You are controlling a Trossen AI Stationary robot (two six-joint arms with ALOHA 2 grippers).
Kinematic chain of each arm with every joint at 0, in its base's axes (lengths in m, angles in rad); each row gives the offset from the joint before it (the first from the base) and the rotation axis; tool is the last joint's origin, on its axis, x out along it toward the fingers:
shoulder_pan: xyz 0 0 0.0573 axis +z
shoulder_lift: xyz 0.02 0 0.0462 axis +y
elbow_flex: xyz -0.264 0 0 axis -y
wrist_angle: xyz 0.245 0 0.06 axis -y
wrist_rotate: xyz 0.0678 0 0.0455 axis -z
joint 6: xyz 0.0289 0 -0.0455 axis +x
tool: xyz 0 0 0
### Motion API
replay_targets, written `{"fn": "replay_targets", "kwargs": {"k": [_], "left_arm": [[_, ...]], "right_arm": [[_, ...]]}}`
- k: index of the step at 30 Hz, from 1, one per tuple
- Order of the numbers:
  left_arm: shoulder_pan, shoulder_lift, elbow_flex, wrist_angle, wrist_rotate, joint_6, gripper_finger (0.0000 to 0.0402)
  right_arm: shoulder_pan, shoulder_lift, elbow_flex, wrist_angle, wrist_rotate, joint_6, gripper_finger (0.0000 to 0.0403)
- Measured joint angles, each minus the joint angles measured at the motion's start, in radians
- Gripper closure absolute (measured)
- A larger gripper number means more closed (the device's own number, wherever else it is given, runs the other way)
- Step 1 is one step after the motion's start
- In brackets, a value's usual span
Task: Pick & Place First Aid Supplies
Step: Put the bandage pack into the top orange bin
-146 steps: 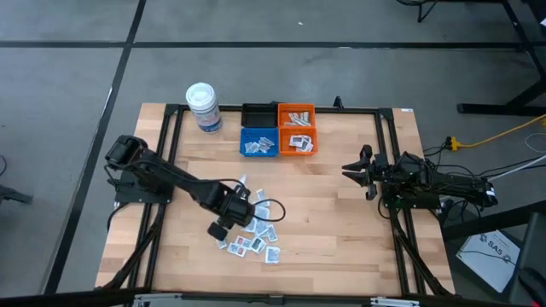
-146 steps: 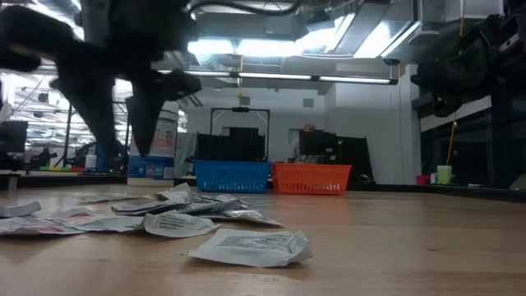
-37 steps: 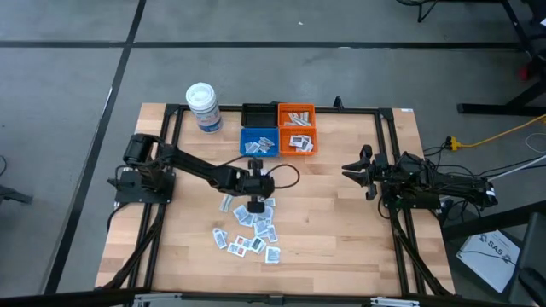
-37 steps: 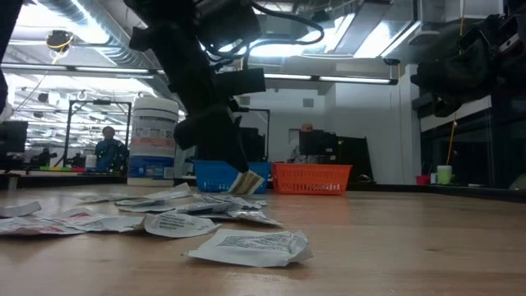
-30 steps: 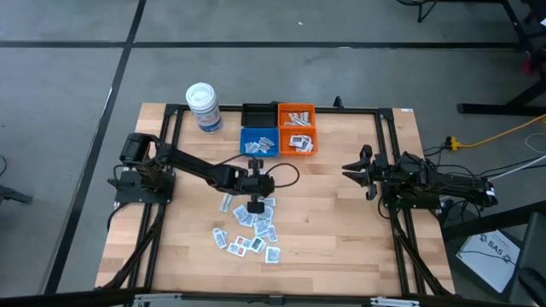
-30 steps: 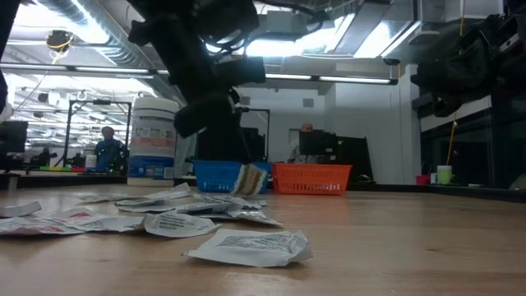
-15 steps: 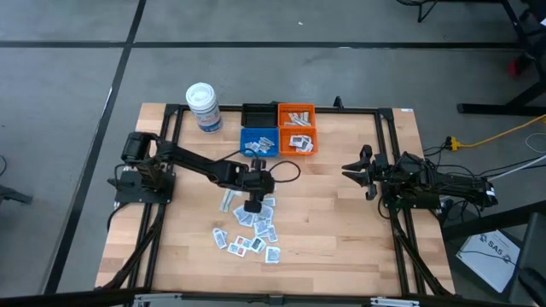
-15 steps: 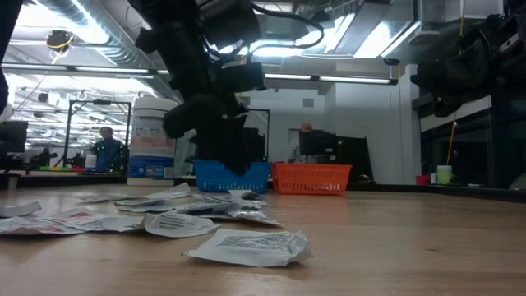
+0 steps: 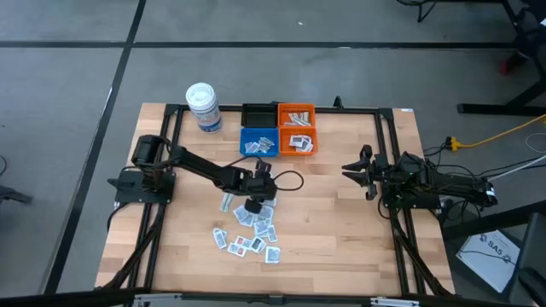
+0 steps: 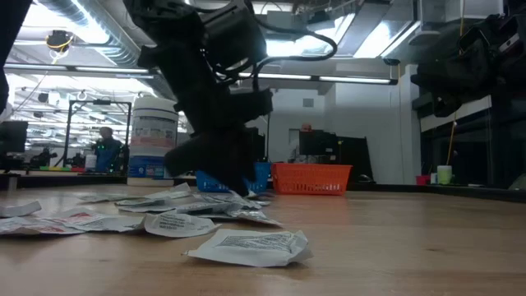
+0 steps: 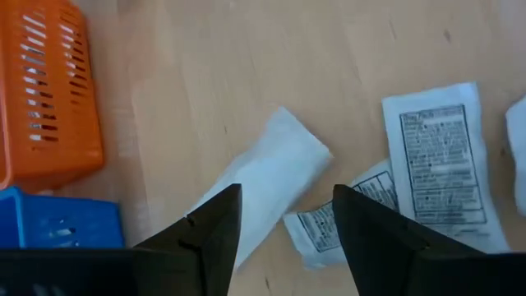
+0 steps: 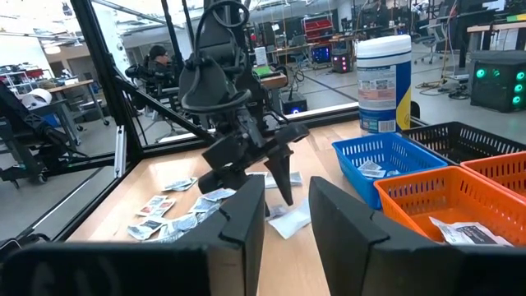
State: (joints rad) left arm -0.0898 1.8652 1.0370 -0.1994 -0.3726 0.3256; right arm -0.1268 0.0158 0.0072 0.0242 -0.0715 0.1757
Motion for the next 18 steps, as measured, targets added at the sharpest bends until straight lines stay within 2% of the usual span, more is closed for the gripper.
{"fn": "replay_targets", "kwargs": {"k": [9,18], "left_arm": [[0.0,0.0,0.0,0.019,0.059,-0.009,0.0217],[0.0,0.015,0.0,0.114,0.06,-0.008,0.0217]], "right_arm": [[0.0,0.0,0.0,0.0,0.0,0.0,0.0303],[0.0,0.0,0.0,0.0,0.0,0.0,0.0303]]}}
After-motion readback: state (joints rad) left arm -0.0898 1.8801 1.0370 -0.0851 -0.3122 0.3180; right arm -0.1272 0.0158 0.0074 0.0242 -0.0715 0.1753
